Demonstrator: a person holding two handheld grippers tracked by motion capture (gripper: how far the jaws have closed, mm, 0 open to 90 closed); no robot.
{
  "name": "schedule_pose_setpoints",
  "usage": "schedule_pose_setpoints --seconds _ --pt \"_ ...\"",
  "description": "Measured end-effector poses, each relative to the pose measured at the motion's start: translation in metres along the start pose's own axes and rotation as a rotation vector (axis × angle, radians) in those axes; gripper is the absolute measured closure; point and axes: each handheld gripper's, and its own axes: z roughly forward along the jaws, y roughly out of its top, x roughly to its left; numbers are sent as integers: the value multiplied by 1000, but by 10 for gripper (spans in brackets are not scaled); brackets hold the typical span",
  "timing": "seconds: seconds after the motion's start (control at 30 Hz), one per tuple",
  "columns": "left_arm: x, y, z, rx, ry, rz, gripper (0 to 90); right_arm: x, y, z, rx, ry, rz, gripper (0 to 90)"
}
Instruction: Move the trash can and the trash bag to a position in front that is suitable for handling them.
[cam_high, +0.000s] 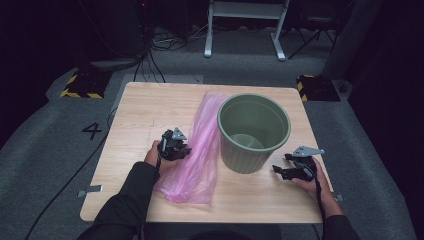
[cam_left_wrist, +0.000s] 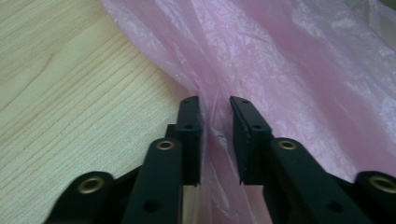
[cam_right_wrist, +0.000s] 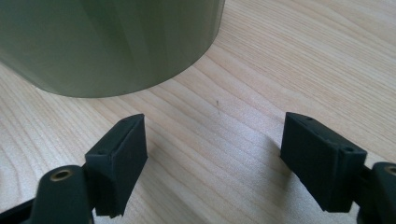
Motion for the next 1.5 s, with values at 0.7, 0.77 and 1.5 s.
schedule_pose_setpoints --seconds 0.7,0.77,1.5 --pt "14 -8 -21 -135 27 -67 894 0 0 0 0 0 0 227" --pt "14 -8 -26 -157 34 -71 894 0 0 0 0 0 0 227" --pt "29 -36 -54 -157 118 -176 467 0 0 0 0 2 0 227"
